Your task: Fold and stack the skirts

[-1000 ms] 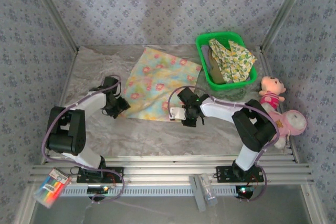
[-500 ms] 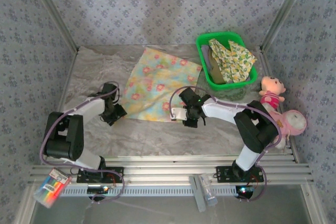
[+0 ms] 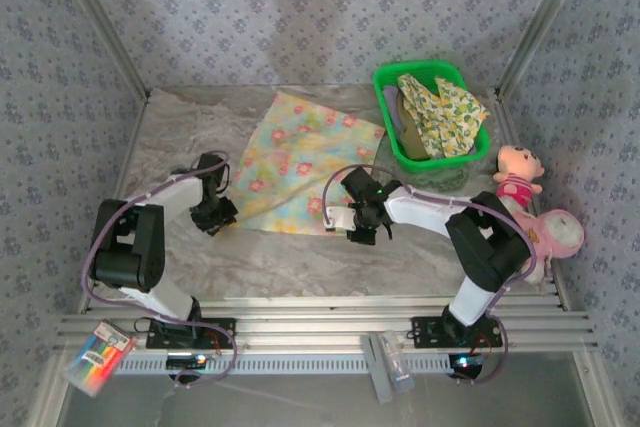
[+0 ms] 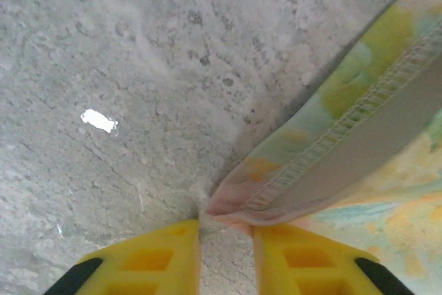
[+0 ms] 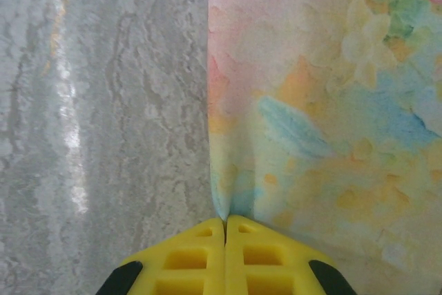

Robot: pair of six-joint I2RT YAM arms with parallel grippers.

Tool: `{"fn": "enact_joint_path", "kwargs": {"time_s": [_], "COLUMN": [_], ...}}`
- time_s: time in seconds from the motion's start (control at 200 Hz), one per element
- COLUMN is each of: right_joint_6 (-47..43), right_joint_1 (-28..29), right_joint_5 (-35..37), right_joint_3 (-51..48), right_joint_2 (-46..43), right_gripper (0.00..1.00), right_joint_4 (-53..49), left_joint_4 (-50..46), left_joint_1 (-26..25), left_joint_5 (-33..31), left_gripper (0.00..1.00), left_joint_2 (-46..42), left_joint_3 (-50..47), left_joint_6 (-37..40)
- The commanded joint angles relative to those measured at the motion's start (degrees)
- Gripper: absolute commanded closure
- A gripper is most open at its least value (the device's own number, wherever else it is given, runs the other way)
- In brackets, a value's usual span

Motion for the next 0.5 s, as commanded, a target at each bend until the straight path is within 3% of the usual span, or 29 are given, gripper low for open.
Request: {"fn": "enact_joint_path", "kwargs": {"time_s": [0.0, 0.155, 0.28, 0.495], "right_joint_6": [1.0, 1.9, 3.8, 10.4], "right_joint_1": [-0.5, -1.2, -2.6, -11.6], "right_joint_5": [-2.1, -2.8, -6.7, -21.0], "right_joint_3": [0.3, 1.0, 2.3, 15.7], "right_joint_2": [-1.9, -3.5, -8.0, -13.4], "right_gripper": [1.0, 1.0, 1.0, 1.0], "right_joint_4": [-3.6, -5.9, -10.5, -19.1], "left_joint_4": [13.0, 9.3, 4.1, 0.0], "left_joint_1": [-0.7, -0.7, -0.6, -0.8], "left_joint_5": [1.0, -4.2, -8.6, -4.9], "left_gripper": [0.84, 1.0, 1.0, 1.0], "left_joint_2": [0.6, -4.8, -12.2, -21.4], "left_joint_3": [0.6, -2.4, -3.7, 8.7], "left_joint_6": [1.5, 0.0, -2.9, -3.8]}}
